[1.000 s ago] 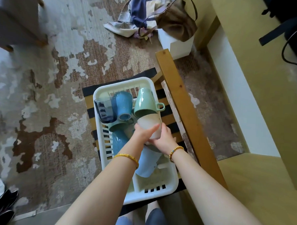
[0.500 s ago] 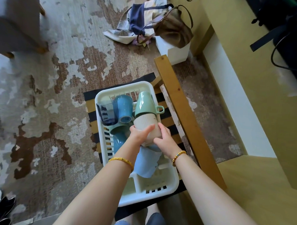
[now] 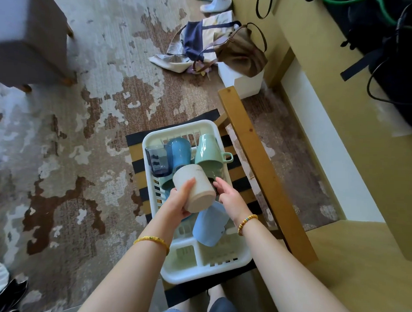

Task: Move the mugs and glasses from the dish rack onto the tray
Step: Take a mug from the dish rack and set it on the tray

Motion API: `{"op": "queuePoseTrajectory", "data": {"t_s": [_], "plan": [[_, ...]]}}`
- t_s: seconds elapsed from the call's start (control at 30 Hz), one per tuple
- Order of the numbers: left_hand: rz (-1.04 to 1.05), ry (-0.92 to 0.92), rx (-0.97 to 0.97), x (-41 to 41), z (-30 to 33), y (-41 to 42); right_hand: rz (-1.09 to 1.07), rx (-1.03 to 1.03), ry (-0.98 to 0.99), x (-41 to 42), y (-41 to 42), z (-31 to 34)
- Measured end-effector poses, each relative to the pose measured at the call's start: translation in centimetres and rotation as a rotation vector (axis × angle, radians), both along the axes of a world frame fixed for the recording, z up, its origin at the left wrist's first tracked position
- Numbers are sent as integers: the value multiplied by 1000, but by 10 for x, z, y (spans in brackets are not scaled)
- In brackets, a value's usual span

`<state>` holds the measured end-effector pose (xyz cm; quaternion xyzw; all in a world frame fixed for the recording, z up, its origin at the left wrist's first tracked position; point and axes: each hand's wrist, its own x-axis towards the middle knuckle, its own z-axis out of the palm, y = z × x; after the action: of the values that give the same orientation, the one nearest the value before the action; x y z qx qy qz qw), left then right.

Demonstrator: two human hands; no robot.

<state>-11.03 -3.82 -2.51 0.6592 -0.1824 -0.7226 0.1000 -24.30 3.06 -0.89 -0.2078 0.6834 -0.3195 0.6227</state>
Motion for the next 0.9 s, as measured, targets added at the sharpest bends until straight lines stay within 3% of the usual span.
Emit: {"op": "queuePoseTrajectory", "data": {"t_s": [0.27, 0.47, 0.63, 0.77, 0.9], "plan": [[-83, 182, -21, 25, 49, -3, 41, -81, 194, 11, 12, 28], [-201, 279, -79, 13, 108, -7, -50, -189, 345, 9, 20, 74], [-264, 316, -101, 7, 142, -3, -4, -257, 643, 8, 34, 105], [-287, 330, -31, 12, 153, 4, 104, -280, 838, 9, 48, 116], [-307, 377, 57, 5, 159, 14, 42, -352, 884, 10, 73, 130]]}}
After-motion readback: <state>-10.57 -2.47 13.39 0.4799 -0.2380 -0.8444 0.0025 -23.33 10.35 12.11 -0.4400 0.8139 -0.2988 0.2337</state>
